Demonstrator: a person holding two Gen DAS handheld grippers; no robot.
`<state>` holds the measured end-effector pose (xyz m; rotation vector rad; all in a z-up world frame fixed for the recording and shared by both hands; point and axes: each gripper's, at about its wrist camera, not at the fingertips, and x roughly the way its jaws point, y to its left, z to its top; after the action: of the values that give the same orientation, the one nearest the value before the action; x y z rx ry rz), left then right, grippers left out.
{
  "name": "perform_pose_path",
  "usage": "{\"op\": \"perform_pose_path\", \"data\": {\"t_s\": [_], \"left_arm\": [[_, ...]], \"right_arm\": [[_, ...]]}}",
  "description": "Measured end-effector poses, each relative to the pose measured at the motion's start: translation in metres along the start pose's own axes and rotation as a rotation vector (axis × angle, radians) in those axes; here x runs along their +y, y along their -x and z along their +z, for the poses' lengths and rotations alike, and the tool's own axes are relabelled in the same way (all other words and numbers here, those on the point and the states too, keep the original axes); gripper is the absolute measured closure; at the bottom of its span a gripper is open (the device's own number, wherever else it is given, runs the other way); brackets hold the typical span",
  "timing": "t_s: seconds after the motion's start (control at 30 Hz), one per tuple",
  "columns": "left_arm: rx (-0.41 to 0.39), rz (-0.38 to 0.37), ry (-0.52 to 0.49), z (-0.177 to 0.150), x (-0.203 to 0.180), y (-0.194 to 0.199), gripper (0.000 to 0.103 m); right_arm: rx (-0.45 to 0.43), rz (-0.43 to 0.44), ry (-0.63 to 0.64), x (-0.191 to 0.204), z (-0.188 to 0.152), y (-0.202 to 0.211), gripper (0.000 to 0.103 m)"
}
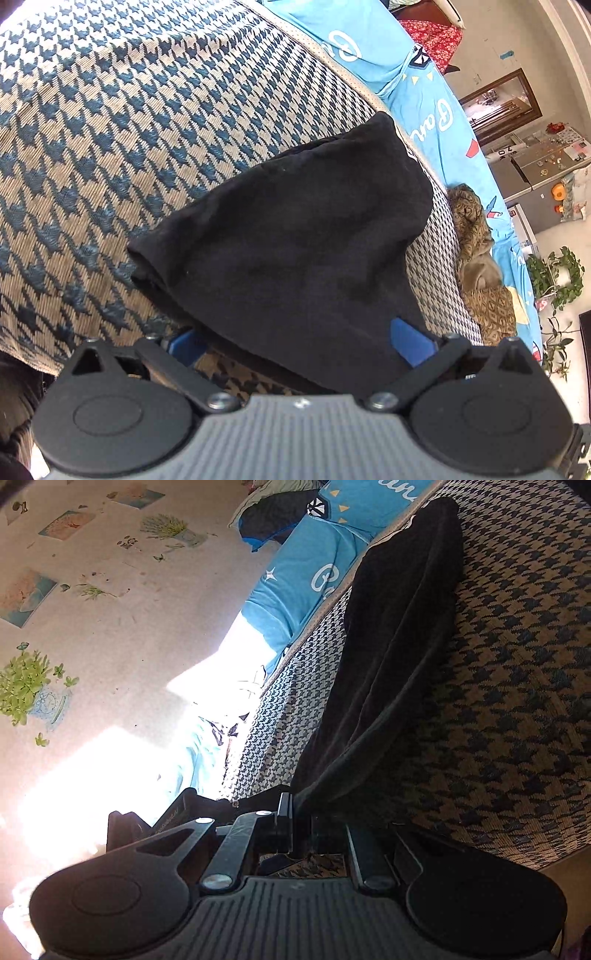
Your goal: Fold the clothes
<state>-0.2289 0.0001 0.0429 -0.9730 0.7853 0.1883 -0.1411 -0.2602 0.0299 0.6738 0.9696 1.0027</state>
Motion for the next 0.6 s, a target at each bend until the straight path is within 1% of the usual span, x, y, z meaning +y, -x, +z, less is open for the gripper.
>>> {"op": "perform_pose_path", "data": {"t_s": [0.2,0.3,0.33,0.37,0.4,0.43,0.47,0.6], "left_arm": [[-0.057,-0.002,0.055,0.004,-0.002,-0.009,0.0],[-0.105,-0.015,0.065,0.004,-0.001,-0.006,0.002],[-0.119,-0.008,0.059,0.004,0.0,-0.005,0.008],[-0.126,0.004,0.052,0.005,0.0,-0.004,0.016],[-0.129,0.016,0.044,0.006,0.0,-0.003,0.021],[-0.132,0.025,0.039,0.006,0.001,-0.003,0.028],[-0.134,0.028,0.04,0.006,0.001,-0.003,0.032],[-0.143,0.041,0.055,0.006,0.002,-0.004,0.034]], "right_arm": [[-0.005,0.008,-0.012,-0.001,0.0,0.002,0.093],[-0.009,0.008,-0.02,-0.002,0.001,0.002,0.093],[-0.011,0.008,-0.027,-0.003,0.001,0.003,0.093],[-0.012,0.008,-0.034,-0.005,0.001,0.004,0.093],[-0.012,0.008,-0.041,-0.006,0.001,0.004,0.093],[-0.011,0.002,-0.046,-0.007,0.001,0.004,0.093],[-0.008,-0.007,-0.046,-0.008,0.001,0.004,0.093],[0.013,-0.066,-0.049,-0.011,-0.002,0.0,0.093]]}}
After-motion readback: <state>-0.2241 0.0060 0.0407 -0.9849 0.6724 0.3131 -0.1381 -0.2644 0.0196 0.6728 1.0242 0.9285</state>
